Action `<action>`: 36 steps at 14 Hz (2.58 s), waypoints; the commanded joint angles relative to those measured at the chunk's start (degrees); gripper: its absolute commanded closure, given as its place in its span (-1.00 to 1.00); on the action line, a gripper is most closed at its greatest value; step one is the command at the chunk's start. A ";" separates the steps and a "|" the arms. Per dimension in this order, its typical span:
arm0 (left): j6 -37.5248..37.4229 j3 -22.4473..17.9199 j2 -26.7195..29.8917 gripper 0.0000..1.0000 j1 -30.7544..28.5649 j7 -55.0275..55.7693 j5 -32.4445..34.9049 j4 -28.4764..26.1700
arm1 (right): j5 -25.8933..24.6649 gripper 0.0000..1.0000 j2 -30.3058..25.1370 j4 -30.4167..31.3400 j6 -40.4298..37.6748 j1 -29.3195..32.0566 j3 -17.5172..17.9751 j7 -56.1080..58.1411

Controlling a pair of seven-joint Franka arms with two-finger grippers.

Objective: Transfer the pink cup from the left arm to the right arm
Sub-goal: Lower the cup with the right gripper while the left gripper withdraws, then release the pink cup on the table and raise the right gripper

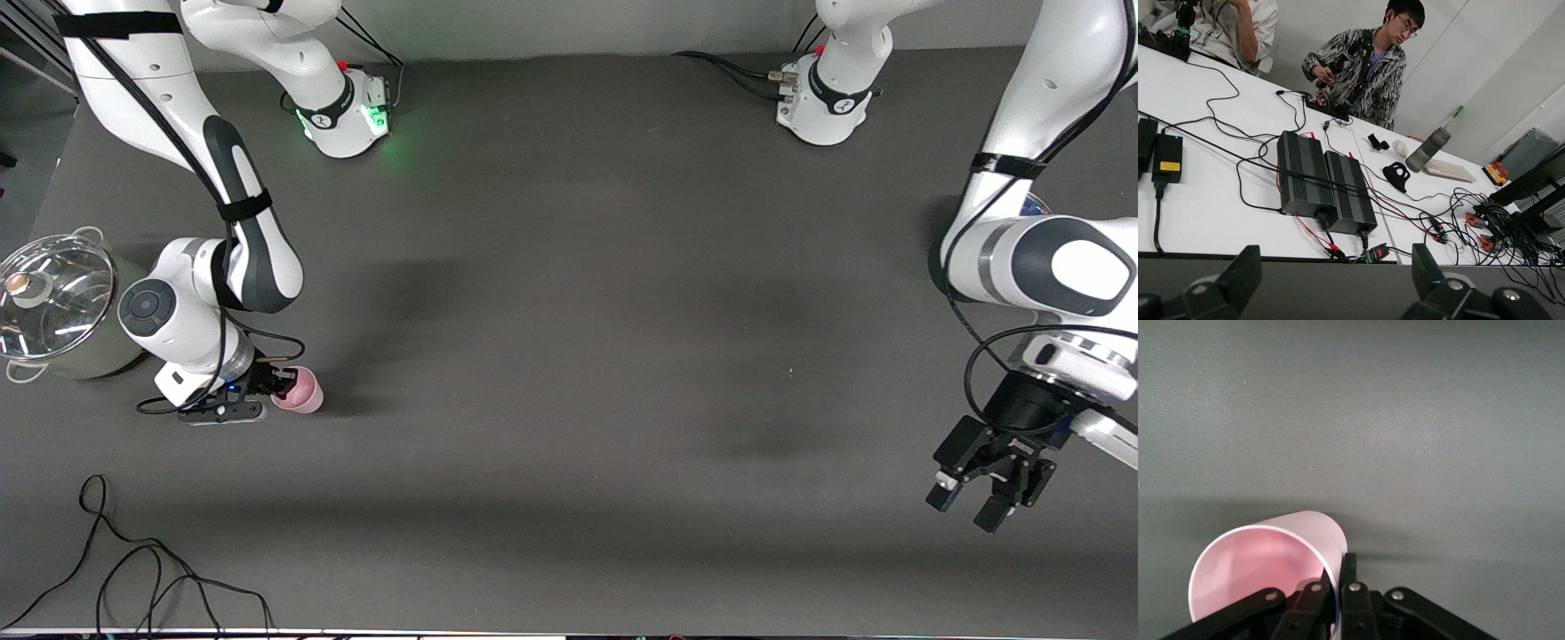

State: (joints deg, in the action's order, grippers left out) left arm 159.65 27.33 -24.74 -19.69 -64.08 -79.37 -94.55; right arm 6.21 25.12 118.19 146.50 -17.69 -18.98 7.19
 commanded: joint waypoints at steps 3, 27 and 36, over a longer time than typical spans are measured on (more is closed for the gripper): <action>-13.29 -0.26 3.21 -1.00 -4.47 26.31 22.35 -1.00 | -0.24 1.00 0.20 0.55 1.60 0.11 0.08 1.34; -60.25 1.23 21.04 -1.00 -2.19 71.90 82.98 -1.34 | -0.59 -0.99 -13.07 -36.61 -55.69 -0.23 -2.28 -5.52; -65.25 -28.87 23.25 -1.00 28.09 66.98 80.60 -0.28 | -0.59 -0.99 -15.01 -38.03 -62.12 -0.24 -8.53 -5.25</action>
State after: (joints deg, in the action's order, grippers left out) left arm 96.29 6.04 -3.32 0.05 3.52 1.74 -94.11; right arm 6.11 10.31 80.83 85.70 -17.60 -27.31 2.59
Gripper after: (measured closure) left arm 0.000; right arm 0.000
